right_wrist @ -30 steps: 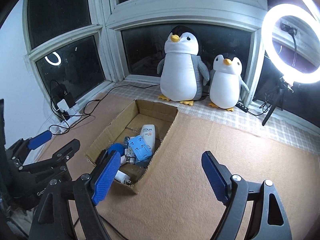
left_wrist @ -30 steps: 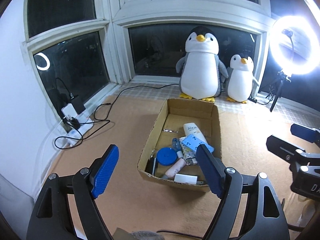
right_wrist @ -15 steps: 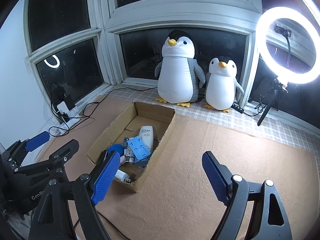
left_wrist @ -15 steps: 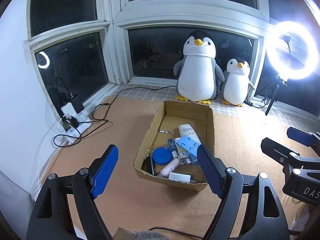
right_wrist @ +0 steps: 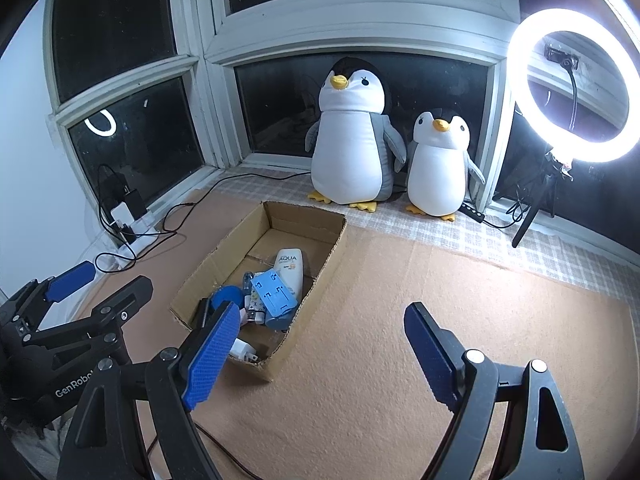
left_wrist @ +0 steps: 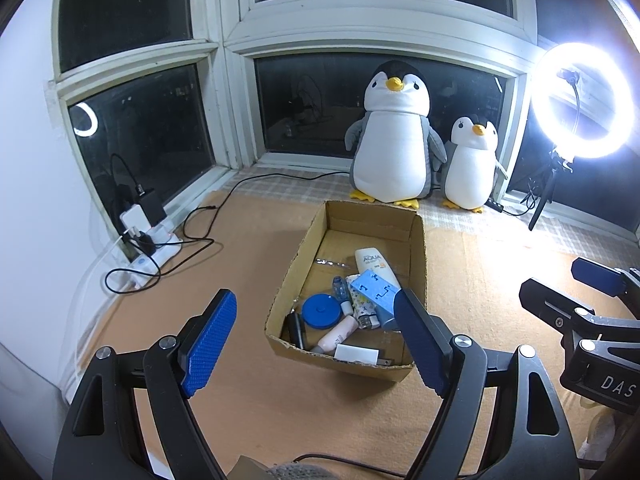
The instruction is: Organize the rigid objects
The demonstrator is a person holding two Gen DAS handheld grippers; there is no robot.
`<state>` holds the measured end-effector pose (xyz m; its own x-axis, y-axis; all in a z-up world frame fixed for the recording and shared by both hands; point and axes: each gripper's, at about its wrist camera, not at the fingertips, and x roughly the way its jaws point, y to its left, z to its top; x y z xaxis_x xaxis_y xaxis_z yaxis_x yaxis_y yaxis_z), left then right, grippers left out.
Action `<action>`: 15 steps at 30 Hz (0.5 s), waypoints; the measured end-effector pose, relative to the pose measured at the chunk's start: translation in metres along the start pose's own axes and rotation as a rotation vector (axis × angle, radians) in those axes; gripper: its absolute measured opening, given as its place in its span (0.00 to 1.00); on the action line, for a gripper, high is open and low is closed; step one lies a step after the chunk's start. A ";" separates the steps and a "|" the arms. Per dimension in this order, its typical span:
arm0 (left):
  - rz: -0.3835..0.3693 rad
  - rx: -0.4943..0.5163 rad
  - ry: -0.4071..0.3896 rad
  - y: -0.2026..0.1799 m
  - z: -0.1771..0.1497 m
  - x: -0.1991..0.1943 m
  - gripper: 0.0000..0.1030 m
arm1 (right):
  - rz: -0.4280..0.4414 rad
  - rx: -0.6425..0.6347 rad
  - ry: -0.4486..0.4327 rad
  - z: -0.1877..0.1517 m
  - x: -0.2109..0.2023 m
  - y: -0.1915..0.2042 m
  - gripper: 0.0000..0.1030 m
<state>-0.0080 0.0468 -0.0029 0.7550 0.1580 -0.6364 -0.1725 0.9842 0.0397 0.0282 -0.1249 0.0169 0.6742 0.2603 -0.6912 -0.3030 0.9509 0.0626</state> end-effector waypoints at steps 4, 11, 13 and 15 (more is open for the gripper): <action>0.000 -0.001 0.002 0.000 0.000 0.001 0.79 | 0.000 0.001 0.001 0.000 0.000 0.000 0.79; 0.001 -0.001 0.002 0.000 0.001 0.001 0.79 | 0.001 0.005 0.008 -0.001 0.003 -0.002 0.79; 0.000 0.005 -0.003 -0.001 0.001 0.000 0.79 | 0.000 0.006 0.009 -0.001 0.003 -0.002 0.79; 0.001 0.011 -0.010 -0.002 0.001 -0.001 0.79 | 0.000 0.006 0.009 -0.001 0.004 -0.002 0.79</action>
<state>-0.0077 0.0448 -0.0022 0.7613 0.1599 -0.6284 -0.1664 0.9848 0.0490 0.0307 -0.1260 0.0135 0.6681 0.2592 -0.6975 -0.2989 0.9519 0.0674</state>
